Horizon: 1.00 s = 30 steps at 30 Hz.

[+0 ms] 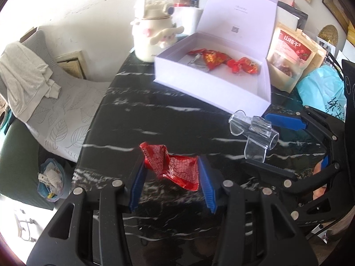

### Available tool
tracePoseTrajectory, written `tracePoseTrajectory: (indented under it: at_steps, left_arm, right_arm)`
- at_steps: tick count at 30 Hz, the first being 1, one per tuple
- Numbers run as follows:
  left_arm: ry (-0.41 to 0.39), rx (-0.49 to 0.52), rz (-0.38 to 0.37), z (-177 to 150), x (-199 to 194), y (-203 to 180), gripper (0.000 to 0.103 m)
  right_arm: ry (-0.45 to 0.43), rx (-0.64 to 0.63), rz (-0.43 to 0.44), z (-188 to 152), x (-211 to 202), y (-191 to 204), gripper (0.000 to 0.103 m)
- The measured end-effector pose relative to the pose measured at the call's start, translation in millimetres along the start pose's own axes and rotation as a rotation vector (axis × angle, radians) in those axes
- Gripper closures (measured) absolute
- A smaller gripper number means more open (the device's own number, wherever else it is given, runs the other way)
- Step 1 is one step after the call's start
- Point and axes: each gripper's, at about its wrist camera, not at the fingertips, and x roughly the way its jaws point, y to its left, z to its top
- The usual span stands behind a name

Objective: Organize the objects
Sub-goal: 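Carry the red wrapper and clear stand toward the white box, then move the red wrapper and clear stand over the box and lower them inside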

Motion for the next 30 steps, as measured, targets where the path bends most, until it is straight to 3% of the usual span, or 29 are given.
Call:
tracePoseTrajectory:
  at_steps: [17, 30]
  left_arm:
    - [0.021, 0.077, -0.077, 34.9, 14.2, -58.2, 0.059]
    - [0.001, 0.134, -0.126, 76.3, 26.4, -88.4, 0.059]
  right_arm:
    - [0.001, 0.119, -0.110, -10.3, -43.8, -55.1, 0.025]
    - [0.008, 0.154, -0.148, -2.7, -45.3, -88.2, 0.025]
